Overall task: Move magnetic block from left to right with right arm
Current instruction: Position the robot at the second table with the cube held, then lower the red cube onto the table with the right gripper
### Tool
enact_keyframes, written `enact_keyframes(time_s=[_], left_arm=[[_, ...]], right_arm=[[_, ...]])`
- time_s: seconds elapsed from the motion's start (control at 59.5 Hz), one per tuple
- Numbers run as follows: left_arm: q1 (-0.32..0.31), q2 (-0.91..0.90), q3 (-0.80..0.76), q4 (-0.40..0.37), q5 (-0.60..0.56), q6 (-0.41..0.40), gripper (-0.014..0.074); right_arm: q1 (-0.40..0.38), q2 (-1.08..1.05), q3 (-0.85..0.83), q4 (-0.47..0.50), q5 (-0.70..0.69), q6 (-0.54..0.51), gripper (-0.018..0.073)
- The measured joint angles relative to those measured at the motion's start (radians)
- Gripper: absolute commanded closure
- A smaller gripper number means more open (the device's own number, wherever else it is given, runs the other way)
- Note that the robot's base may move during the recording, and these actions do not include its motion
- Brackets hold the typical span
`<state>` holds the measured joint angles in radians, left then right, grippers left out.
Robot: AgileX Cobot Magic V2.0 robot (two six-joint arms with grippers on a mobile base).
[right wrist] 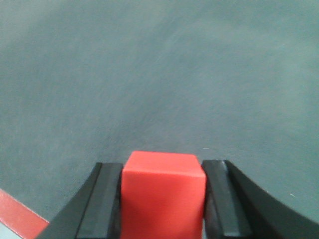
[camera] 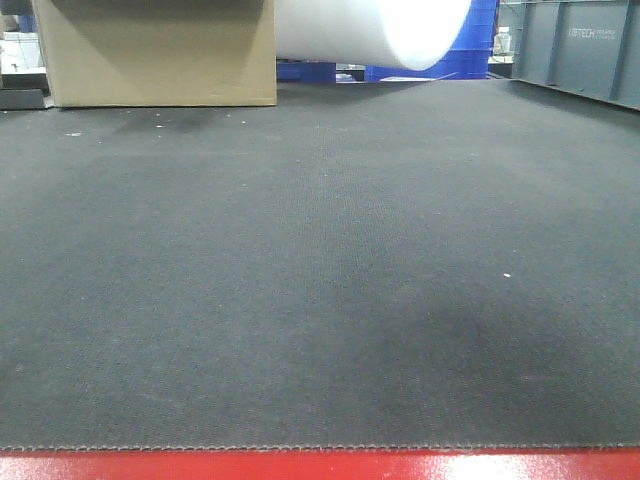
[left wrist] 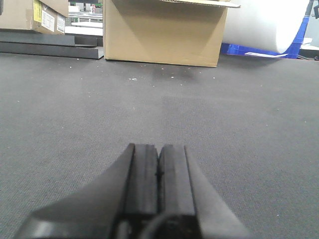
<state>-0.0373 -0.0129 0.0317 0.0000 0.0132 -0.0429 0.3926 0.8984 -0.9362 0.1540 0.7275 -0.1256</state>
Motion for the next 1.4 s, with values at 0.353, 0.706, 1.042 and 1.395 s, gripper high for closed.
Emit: enact_keyframes(time_s=[0.353,0.706,1.042,1.395], left_arm=[[0.000,0.000,0.000,0.000,0.000,0.000,0.0713],[0.000,0.000,0.000,0.000,0.000,0.000,0.0713],[0.000,0.000,0.000,0.000,0.000,0.000,0.0713],[0.000,0.000,0.000,0.000,0.000,0.000,0.0713]], right_arm=[[0.098,0.455,-0.190,0.016,-0.014,-0.052,0.0376],[0.133,0.783,-0.315,0.012,-0.024,-0.052,0.0376],[0.133,0.919,-0.324,-0.001,-0.031,-0.052,0.0375],[0.133,0.923,-0.378,-0.002,0.018,-0.052,-0.0088]])
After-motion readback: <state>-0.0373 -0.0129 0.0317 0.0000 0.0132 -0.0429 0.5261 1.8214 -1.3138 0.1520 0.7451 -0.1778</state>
